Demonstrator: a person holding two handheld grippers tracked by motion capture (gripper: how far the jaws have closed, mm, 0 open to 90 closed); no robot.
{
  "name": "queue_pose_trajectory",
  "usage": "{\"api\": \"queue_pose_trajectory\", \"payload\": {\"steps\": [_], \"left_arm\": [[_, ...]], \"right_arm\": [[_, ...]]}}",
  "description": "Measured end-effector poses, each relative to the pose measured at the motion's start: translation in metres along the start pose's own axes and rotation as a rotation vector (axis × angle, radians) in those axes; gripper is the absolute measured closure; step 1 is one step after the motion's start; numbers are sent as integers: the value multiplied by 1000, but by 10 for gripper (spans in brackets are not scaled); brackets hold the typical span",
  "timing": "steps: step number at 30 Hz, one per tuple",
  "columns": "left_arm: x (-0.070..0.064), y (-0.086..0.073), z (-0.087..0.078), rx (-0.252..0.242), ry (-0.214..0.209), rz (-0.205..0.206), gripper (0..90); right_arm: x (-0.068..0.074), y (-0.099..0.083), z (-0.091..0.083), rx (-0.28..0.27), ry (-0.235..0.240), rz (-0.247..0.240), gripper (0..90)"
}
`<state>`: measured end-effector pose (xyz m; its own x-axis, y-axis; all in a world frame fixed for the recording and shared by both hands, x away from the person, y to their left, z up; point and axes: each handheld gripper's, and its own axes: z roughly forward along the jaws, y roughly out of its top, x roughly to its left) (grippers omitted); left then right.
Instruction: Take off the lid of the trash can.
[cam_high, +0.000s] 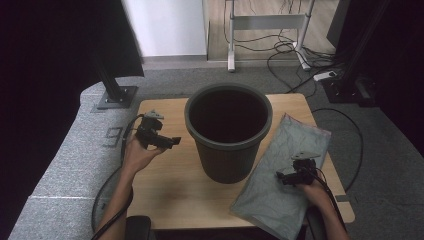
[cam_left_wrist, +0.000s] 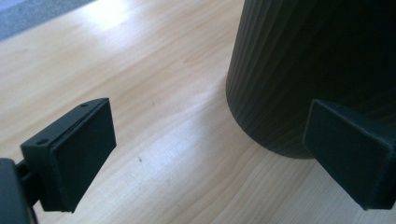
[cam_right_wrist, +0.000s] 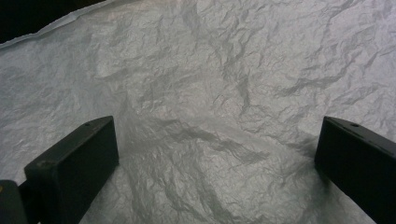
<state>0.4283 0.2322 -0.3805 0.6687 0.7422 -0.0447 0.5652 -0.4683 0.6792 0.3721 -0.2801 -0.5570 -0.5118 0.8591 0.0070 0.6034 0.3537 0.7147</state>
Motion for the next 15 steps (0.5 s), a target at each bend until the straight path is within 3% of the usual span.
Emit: {"api": "queue_pose_trajectory", "payload": {"steps": [15], "left_arm": [[9,57,-35,-14,-8,39,52]], "right_arm": [[0,0,0,1,2,-2,0]]}}
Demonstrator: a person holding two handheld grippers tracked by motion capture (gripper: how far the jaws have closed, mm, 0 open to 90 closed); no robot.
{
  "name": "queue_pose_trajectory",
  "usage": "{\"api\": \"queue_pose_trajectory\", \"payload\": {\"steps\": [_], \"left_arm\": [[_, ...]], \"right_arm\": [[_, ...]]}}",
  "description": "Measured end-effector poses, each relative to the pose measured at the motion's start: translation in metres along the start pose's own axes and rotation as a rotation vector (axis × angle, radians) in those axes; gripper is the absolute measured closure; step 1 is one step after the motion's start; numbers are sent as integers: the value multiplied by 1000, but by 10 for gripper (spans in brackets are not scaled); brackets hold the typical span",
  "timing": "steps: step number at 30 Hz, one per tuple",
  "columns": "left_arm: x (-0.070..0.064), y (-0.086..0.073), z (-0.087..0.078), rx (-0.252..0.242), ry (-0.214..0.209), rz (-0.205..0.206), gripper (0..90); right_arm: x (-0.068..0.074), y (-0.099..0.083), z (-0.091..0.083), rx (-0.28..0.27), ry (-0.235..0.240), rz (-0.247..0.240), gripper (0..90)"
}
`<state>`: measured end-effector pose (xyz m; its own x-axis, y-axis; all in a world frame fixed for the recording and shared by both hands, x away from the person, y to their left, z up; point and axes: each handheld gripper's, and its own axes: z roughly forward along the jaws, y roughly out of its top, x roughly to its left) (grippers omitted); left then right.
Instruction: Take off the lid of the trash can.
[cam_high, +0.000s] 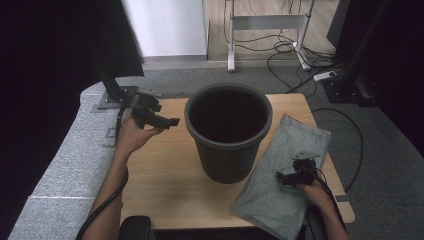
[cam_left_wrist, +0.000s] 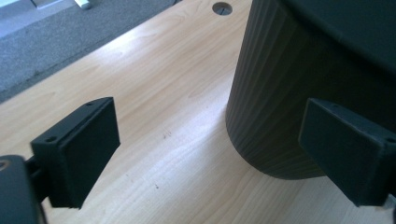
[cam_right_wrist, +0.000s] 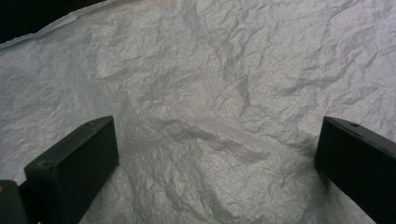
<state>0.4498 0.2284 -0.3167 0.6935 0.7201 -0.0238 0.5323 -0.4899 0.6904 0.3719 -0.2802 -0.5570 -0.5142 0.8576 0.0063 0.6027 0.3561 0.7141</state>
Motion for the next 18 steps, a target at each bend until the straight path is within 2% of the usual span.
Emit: {"api": "queue_pose_trajectory", "payload": {"steps": [9,12,18], "left_arm": [[-1,27,-11,-2,13,23,85],[0,35,-15,-2,5,18,126],[2,51,-19,0,11,8,132]], "right_arm": [[0,0,0,-1,2,1,0],[0,0,0,-1,2,1,0],[0,0,0,-2,2,1,0]]}}
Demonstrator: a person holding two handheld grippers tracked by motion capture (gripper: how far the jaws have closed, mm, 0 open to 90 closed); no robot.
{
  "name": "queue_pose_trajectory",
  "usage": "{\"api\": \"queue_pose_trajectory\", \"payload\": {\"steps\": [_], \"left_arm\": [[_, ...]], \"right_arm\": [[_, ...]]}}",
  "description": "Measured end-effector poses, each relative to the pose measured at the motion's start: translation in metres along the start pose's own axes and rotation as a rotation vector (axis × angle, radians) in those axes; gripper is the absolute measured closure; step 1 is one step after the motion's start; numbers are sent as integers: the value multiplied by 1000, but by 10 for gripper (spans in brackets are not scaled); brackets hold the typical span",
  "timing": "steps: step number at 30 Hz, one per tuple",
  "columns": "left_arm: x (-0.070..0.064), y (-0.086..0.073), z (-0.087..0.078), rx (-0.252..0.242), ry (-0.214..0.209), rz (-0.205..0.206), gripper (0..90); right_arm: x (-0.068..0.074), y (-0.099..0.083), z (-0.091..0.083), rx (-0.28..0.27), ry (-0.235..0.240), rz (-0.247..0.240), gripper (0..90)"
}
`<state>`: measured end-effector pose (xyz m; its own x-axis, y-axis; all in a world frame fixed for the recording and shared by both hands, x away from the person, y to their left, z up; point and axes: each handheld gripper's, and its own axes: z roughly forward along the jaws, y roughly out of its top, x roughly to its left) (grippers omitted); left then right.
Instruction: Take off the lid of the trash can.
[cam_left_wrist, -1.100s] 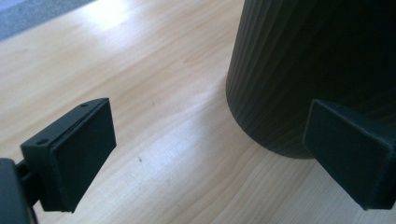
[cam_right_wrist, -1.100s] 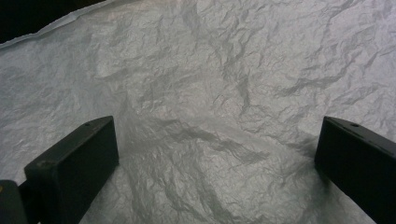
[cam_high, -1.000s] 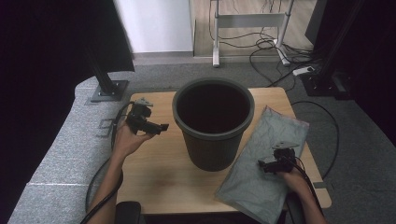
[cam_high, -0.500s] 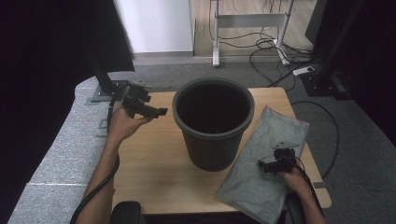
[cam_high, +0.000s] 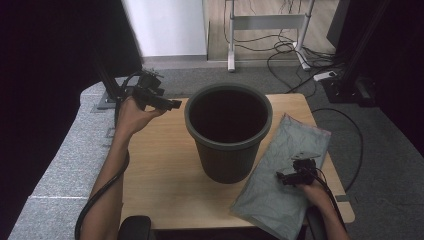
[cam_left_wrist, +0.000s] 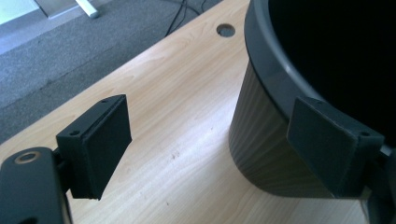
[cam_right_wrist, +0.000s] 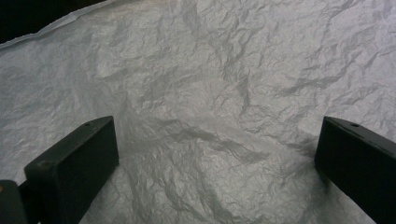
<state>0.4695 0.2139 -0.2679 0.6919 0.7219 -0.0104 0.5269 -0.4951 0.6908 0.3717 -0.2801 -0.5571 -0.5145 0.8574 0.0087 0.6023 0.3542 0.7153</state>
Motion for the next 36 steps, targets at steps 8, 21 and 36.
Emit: {"api": "queue_pose_trajectory", "payload": {"steps": [8,21,36], "left_arm": [[-6,26,-2,-12,4,17,136],[-19,47,36,47,-40,58,309],[-39,57,59,96,13,140,745]], "right_arm": [[0,0,0,0,0,0,0],[0,0,0,0,1,-1,0],[0,0,0,-1,5,-4,0]]}}
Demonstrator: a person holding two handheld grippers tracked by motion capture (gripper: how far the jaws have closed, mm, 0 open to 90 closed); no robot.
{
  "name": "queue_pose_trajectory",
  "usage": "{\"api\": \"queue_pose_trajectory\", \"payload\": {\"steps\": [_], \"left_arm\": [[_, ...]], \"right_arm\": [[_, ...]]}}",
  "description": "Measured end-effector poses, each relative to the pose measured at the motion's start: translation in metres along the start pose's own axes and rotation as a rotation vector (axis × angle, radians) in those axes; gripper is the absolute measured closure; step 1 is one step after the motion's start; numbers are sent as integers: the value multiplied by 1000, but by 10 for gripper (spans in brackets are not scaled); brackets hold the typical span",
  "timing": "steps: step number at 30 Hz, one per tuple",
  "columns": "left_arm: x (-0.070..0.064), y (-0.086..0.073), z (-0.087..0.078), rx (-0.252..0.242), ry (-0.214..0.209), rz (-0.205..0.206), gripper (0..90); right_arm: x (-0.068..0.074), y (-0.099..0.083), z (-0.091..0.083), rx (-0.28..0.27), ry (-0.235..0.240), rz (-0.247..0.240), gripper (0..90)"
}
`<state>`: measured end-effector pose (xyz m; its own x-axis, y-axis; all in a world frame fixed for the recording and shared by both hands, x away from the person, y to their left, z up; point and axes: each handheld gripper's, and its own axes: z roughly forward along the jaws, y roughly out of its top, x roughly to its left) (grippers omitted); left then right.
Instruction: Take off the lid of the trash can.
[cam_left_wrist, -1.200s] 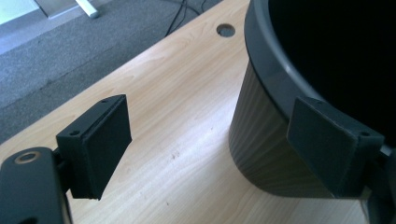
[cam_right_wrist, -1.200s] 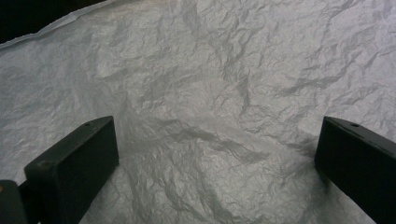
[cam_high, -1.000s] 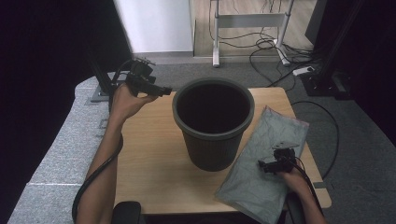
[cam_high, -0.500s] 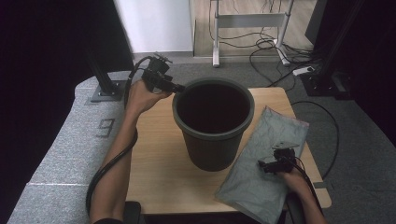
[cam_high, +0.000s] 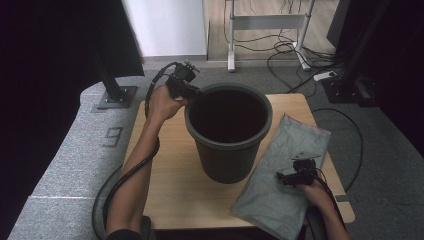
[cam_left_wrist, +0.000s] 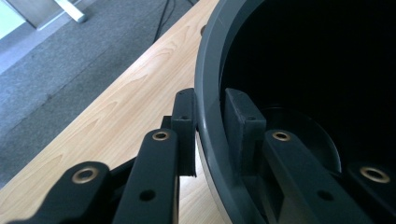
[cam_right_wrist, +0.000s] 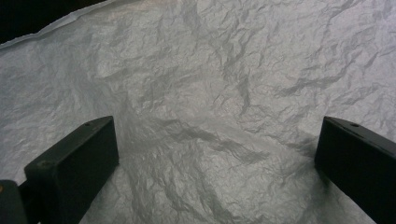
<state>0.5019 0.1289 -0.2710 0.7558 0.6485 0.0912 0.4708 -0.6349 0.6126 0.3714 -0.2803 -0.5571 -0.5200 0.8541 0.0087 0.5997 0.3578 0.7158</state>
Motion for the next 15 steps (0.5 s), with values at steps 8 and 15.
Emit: {"api": "queue_pose_trajectory", "payload": {"steps": [8,15], "left_arm": [[-1,4,-1,15,2,-35,764],[1,6,-12,-55,-3,-72,772]], "right_arm": [[0,0,0,0,0,0,0],[0,0,0,0,0,0,0]]}}
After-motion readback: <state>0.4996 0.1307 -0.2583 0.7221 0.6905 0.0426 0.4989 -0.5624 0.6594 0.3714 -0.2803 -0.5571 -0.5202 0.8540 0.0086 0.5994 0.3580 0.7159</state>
